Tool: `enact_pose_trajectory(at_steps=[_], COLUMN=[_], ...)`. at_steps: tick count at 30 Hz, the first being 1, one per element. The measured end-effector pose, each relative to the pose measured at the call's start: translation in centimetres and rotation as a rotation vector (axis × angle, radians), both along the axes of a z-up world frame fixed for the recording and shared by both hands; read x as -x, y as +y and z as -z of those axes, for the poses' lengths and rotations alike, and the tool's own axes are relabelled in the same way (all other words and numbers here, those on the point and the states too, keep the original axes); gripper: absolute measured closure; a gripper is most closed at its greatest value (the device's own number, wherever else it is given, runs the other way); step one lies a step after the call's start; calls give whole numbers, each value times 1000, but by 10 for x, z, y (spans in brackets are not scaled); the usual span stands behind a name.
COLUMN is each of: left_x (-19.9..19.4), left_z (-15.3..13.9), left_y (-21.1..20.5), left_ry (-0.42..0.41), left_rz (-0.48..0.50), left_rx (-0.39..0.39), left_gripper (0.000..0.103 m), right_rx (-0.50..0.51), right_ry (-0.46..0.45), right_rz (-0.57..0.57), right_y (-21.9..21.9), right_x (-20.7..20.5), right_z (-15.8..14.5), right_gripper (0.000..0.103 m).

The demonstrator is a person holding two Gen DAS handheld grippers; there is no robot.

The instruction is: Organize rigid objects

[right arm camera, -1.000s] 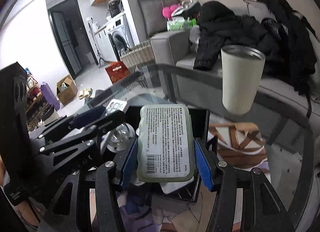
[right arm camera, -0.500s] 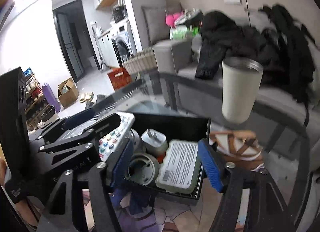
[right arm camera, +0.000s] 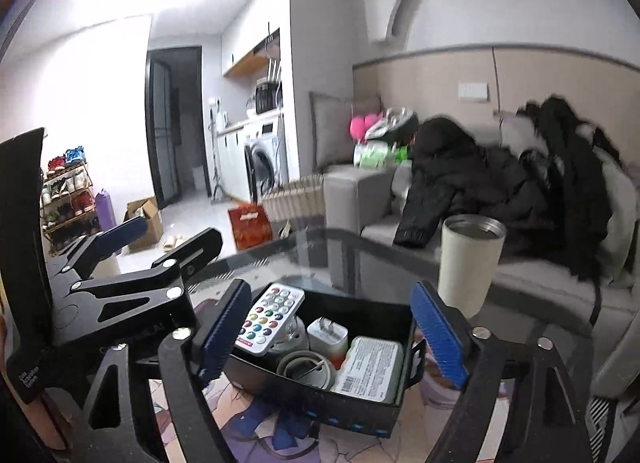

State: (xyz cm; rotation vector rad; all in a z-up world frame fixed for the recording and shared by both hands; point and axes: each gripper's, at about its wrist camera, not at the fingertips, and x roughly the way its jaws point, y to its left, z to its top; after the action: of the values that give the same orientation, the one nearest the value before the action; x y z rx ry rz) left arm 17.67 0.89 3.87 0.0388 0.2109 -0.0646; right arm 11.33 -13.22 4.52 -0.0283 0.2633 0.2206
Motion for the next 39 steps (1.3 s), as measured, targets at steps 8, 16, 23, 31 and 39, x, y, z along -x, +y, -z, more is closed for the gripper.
enact_pose_trajectory(at_steps=[8,16,23,31,39], left_x=[47,62,68,69,67], left_z=[10,20,32,37,38], left_y=[6,19,16,10,10], left_ry=[-52,31,81,106,117], left_rz=[-67,-74,-56,-42,-45], left_rx=[-10,36,25,26,31], left_gripper=[0,0,0,0,0], right_rx=[38,3,14,37,24], right_ry=[-96,-65,-57,-42,-38], right_rz=[40,88,97,65,66], right_y=[-4,-17,-17,-7,-7], right_x=[44,67,77,82,83], right_z=[6,16,33,38,37], right_gripper=[4,1,1,1,1])
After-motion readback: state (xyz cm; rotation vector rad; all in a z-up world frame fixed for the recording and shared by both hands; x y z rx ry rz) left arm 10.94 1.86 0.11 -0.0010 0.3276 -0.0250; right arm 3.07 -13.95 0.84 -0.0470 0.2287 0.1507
